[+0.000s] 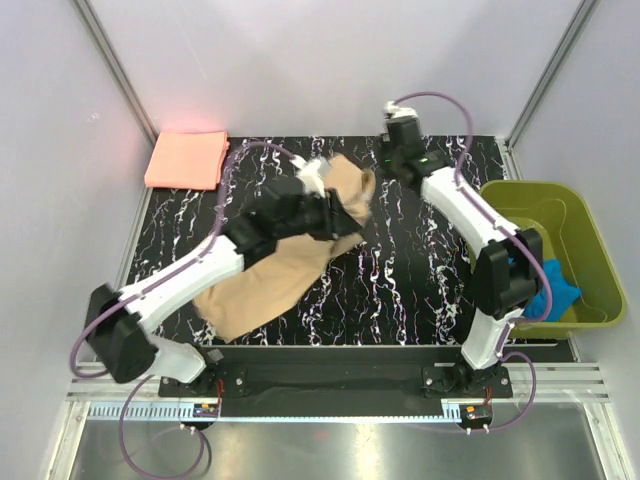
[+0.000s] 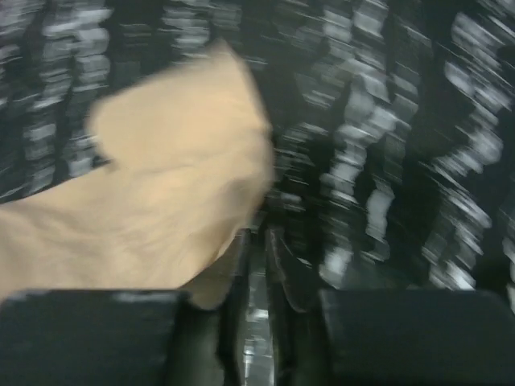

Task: Fold and stack the t-shirts
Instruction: Flatten the tshirt out

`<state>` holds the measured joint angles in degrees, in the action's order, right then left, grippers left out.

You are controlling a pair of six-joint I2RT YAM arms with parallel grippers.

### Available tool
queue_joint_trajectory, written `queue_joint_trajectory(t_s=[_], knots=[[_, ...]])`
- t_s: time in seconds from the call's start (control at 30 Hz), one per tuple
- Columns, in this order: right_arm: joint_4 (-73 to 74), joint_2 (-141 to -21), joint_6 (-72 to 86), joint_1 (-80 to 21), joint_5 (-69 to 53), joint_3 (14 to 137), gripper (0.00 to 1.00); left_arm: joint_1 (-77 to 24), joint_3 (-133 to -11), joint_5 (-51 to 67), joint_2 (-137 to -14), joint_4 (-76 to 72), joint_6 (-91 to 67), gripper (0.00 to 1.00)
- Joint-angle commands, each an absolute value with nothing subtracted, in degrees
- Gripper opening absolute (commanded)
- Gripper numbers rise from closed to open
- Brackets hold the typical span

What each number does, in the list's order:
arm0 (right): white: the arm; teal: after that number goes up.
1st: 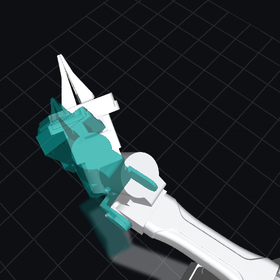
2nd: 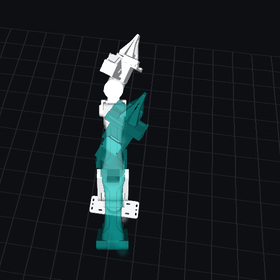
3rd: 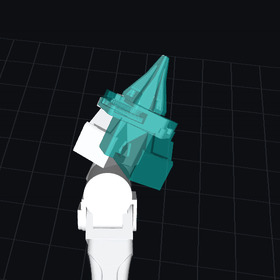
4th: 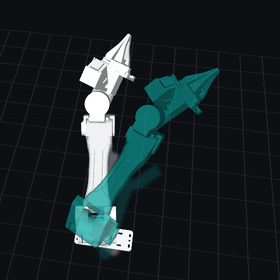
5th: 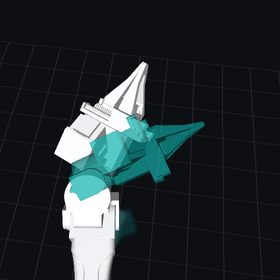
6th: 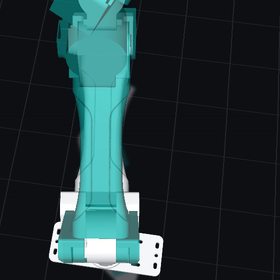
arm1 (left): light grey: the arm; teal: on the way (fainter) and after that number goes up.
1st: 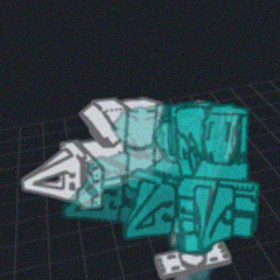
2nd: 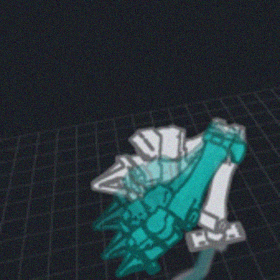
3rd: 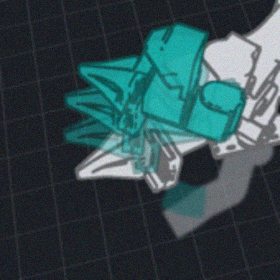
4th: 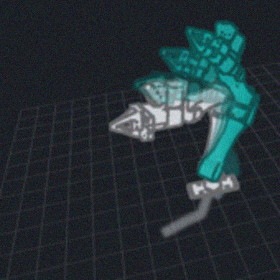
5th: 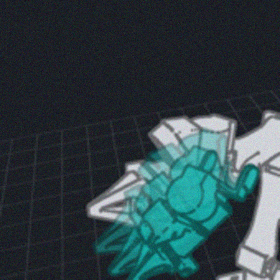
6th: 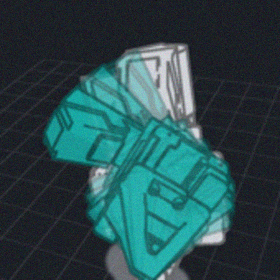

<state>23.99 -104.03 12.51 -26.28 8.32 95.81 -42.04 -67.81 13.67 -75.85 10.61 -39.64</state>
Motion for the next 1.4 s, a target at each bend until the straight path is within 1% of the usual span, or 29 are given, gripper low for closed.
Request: queue_joint_trajectory(t_s=[0.0,0.03,0.07,0.1,0.13,0.17,0.2,0.27,0.3,0.33,0.37,0.43,0.5,0.53,0.57,0.6,0.67,0.73,0.77,0.8,0.83,0.93,1.03,1.07,1.1,1.2,1.27,1.3,1.37], knots=[[27.4,-99.5,15.5,-16.3,19.4,96.4,0.28,-47.1,-70.7,21.6,-78.0,5.1,-42.2,0.41],[36.9,-100.6,16.4,-15.3,19.9,98.4,0.3,-47.3,-73.0,20.5,-77.7,10.4,-40.1,0.48],[40.7,-101.8,16.6,-14.5,21.3,100.5,0.34,-47.2,-73.9,19.1,-77.0,13.4,-39.3,0.7],[42.6,-101.8,16.7,-14.5,21.2,100.3,0.52,-46.8,-74.8,17.9,-76.3,16.1,-38.4,0.9],[46.8,-100.7,17.5,-14.4,16.8,98.3,0.7,-44.1,-77.7,16.5,-73.3,27.0,-35.2,0.99],[48.6,-100.7,18.0,-14.4,16.8,98.3,0.74,-44.1,-78.0,16.5,-73.3,29.6,-35.0,0.99],[50.0,-100.5,18.6,-14.5,14.7,98.1,0.75,-41.7,-78.0,16.4,-72.5,31.9,-35.0,0.99],[49.9,-97.7,21.3,-14.6,10.0,95.5,0.76,-38.5,-77.3,14.7,-70.7,38.5,-35.6,0.94],[47.8,-96.4,22.0,-14.9,1.6,93.5,0.76,-34.7,-75.2,13.8,-70.1,40.1,-36.8,0.93],[45.0,-93.8,22.3,-15.4,-2.9,89.2,0.77,-32.7,-73.7,11.7,-68.8,41.4,-37.4,0.89],[41.1,-93.1,23.4,-18.1,-5.2,87.6,0.78,-30.3,-71.8,10.8,-68.5,43.6,-38.2,0.86],[37.9,-93.2,24.7,-20.9,-7.4,84.2,0.79,-23.3,-66.6,8.4,-68.6,45.3,-41.0,0.81],[33.2,-94.9,29.9,-22.4,-10.4,82.7,0.76,-17.0,-62.8,8.7,-70.5,45.4,-41.7,0.71],[31.7,-97.1,32.1,-22.6,-11.2,81.6,0.62,-15.5,-62.2,9.3,-71.8,45.1,-41.5,0.68],[28.7,-98.3,35.8,-22.8,-11.8,81.0,0.5,-14.5,-62.1,9.1,-75.3,44.0,-40.2,0.58],[27.9,-100.5,37.3,-22.9,-11.8,80.6,0.27,-13.7,-62.6,8.6,-77.2,44.1,-39.6,0.53],[27.9,-102.6,38.1,-22.9,-8.7,81.1,0.17,-13.6,-64.1,6.8,-83.4,43.9,-38.1,0.41],[30.8,-104.7,36.5,-22.6,-5.6,82.2,0.17,-13.6,-65.0,6.6,-87.3,43.6,-38.1,0.38],[32.4,-105.2,35.7,-22.7,-2.3,82.7,0.19,-13.6,-65.1,6.6,-90.0,43.2,-38.2,0.37],[34.2,-105.9,34.9,-22.2,-1.0,83.7,0.24,-13.6,-65.2,6.8,-91.3,43.1,-38.4,0.37],[37.1,-105.8,33.5,-21.8,-0.2,83.8,0.38,-13.6,-65.1,7.3,-92.2,42.3,-38.1,0.38],[40.8,-102.6,31.3,-19.5,1.2,80.0,0.54,-13.6,-65.3,6.7,-95.6,40.4,-36.6,0.45],[45.7,-96.5,27.5,-18.2,4.1,75.0,0.69,-13.5,-70.0,6.1,-102.1,41.9,-33.5,0.45],[46.1,-94.8,26.7,-18.2,4.9,73.5,0.84,-13.5,-70.7,5.7,-102.9,42.1,-33.3,0.45],[46.2,-92.1,26.3,-18.2,4.8,70.3,0.89,-13.5,-71.1,5.5,-103.4,41.9,-33.1,0.45],[43.5,-90.8,24.3,-17.5,3.9,65.6,0.95,-13.6,-71.4,5.4,-104.0,41.1,-32.7,0.46],[40.4,-91.8,25.1,-15.0,0.3,65.0,0.95,-13.6,-71.2,5.4,-104.2,41.5,-32.4,0.46],[39.1,-93.2,25.1,-14.5,-2.3,65.0,0.91,-13.5,-71.1,5.5,-104.2,41.7,-32.4,0.46],[34.2,-94.6,23.9,-14.2,-4.6,64.6,0.9,-13.6,-69.7,5.7,-102.9,41.5,-32.3,0.46]])
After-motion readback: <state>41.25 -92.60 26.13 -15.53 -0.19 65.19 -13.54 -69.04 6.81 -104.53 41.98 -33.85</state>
